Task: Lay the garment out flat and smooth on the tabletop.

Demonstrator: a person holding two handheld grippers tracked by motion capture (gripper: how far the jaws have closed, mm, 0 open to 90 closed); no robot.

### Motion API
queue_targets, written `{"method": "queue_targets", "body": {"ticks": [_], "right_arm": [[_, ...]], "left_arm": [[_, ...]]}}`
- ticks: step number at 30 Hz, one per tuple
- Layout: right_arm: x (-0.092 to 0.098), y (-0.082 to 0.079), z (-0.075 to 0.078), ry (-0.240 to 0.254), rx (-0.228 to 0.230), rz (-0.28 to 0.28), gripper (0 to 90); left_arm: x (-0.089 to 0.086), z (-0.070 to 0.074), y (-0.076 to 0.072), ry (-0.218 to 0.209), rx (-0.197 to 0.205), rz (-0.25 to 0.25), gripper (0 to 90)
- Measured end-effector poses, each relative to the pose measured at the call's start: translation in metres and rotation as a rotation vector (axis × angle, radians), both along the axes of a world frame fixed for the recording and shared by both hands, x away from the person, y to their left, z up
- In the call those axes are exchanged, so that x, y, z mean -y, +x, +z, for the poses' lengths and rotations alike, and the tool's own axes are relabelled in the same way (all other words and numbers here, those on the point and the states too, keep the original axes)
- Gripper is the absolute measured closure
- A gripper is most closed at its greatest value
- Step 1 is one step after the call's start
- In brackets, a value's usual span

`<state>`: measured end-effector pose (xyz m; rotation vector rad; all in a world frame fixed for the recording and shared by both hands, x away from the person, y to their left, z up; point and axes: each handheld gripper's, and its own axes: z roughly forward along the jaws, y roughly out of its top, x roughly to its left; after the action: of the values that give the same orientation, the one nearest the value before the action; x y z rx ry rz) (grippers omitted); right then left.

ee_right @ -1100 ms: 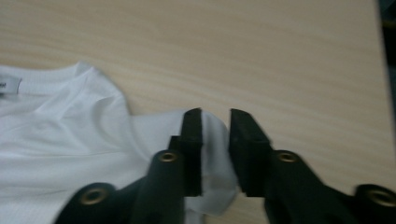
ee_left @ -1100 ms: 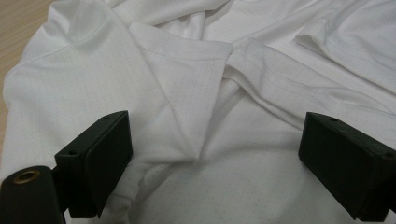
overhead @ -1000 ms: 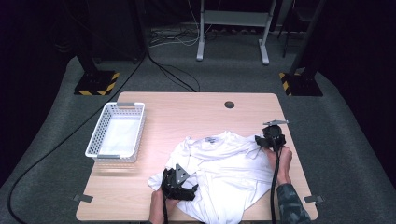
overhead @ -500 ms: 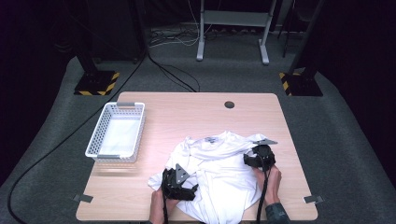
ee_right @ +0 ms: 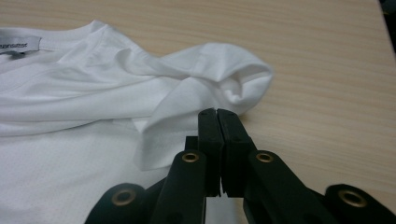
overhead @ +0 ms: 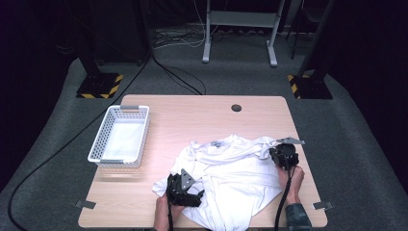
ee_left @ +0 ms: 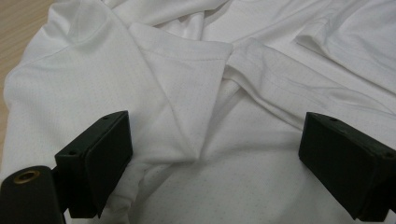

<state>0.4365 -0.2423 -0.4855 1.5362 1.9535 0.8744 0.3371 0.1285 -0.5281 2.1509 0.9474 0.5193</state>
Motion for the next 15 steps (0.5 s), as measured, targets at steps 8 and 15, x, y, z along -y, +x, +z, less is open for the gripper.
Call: {"method": "queue_targets", "body": {"ticks": [8, 15], "right_arm": [[0.026, 0.005, 0.019, -0.048, 0.035, -0.048, 89.5], [0.055, 0.026, 0.050, -0.153, 0.061, -0.120, 89.1]], "left_arm": [[0.000, 0.000, 0.000, 0.000, 0.000, 0.000, 9.7], [0.000, 0.000, 0.000, 0.000, 0.000, 0.000, 9.7]]}}
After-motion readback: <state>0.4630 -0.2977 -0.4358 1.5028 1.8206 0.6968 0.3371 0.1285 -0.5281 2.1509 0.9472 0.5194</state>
